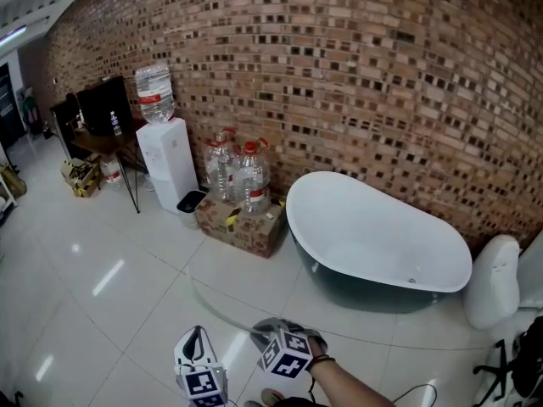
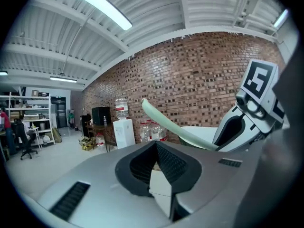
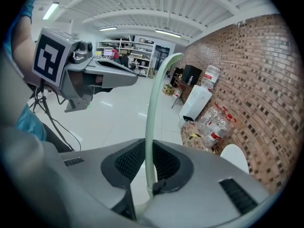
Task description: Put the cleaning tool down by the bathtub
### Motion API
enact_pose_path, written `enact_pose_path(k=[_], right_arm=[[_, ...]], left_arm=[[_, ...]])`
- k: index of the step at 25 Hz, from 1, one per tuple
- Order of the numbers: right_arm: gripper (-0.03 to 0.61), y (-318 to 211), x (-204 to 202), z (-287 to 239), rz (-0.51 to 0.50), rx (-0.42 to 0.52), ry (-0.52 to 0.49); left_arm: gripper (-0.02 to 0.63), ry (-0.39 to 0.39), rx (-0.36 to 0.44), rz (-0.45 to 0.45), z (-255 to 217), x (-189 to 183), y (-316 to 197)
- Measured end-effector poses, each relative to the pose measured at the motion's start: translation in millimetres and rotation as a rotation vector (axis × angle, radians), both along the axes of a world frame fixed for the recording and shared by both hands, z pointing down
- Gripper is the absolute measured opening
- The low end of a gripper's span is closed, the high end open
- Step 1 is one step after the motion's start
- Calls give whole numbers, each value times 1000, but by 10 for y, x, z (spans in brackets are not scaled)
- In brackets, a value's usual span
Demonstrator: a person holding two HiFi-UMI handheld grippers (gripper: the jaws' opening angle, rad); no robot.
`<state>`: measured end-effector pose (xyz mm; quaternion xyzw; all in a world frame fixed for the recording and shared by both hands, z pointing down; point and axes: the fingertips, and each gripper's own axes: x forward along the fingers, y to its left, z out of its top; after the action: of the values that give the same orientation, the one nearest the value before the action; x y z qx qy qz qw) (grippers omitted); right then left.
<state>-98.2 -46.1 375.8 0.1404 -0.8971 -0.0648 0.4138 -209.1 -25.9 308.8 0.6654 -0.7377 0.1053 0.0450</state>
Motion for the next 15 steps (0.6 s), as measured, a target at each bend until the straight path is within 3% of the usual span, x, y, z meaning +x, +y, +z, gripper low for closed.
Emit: enact_pose_path(k=[9,15], right_arm=[[67,-75,414,-264,106,41,52],[67,-262,810,-307,101,61,49]], left_arm=[[5,28,3,110,-71,346,-55],[5,25,44,93,-208,668,-298]])
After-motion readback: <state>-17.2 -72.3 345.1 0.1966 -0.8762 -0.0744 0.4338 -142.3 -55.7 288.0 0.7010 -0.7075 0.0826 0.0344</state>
